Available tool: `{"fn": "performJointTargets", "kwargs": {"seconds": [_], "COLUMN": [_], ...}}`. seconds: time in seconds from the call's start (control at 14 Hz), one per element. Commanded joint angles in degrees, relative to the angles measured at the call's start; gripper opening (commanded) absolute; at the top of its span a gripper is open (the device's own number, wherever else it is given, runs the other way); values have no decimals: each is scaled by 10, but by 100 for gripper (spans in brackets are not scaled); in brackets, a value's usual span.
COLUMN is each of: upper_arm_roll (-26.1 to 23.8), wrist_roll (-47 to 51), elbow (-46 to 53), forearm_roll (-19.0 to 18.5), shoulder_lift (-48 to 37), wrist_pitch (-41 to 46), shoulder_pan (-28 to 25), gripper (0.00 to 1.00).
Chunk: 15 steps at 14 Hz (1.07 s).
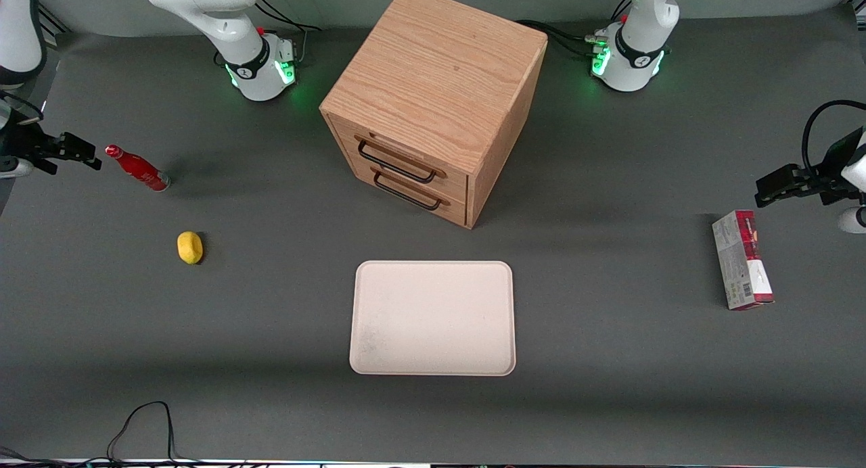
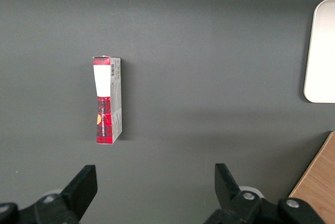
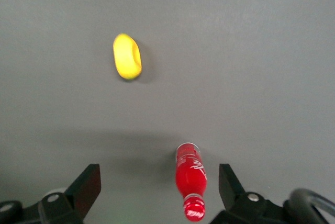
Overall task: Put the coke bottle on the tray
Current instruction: 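Lower the open right gripper over the cap end of the red Coca-Cola bottle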
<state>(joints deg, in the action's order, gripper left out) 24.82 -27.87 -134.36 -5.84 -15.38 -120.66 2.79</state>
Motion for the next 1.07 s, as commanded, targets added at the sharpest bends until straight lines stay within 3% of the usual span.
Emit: {"fn": "performJointTargets", "kwargs": {"seconds": [0.0,0.14,0.36,0.64,0.86,1.0], "upper_arm_roll": [58,94,102,145,150,150], "wrist_roll": [-61,-110,-120,-119,-119,-119], "elbow": [-108,-148,-180,-201,-201,-201], "forearm_roll": [-9,-10,-18,-114,-117,-117], "shoulder_lift": [-49,-42,-40,-23,-18,-13], "wrist_pitch": [-102,-163,-187,-233,-234,-233], "shoulder_pan": [-5,-4,-3,1,3,5], "gripper": [100,100,99,99,98,88]}}
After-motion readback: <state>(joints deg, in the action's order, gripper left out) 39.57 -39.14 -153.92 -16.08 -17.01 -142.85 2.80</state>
